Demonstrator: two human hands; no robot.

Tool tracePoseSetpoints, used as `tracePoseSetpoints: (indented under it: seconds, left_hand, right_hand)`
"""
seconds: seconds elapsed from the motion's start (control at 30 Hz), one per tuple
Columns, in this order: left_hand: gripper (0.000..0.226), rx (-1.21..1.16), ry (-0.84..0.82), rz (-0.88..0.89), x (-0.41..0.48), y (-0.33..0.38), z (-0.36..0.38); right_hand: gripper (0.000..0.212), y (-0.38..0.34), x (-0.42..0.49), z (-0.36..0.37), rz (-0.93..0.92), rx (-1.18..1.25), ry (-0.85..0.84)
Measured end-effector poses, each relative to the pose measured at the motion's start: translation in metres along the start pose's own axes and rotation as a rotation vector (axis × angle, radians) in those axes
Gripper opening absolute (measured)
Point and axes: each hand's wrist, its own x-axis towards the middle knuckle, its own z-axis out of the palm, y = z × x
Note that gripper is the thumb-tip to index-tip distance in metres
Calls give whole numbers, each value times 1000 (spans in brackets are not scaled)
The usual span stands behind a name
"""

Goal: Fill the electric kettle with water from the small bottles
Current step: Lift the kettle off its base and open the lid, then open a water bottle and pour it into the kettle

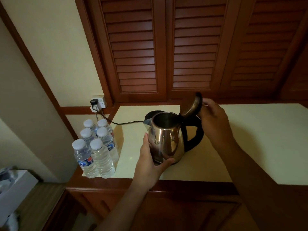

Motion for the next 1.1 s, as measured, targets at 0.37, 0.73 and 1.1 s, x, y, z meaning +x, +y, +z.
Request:
tracePoseSetpoints:
  seconds: [0.37, 0.73, 1.1]
  left_hand:
    - [123, 158, 74, 5, -4, 0, 3]
    - [81, 105, 195, -12, -42, 14, -15]
    - [48, 70, 665, 13, -101, 30, -100]
  right_hand:
    - [29, 66, -108, 26, -175, -97, 133]
    - [32, 65, -122, 40, -289, -108, 10]
    - [27, -18, -126, 143, -554, -47, -387]
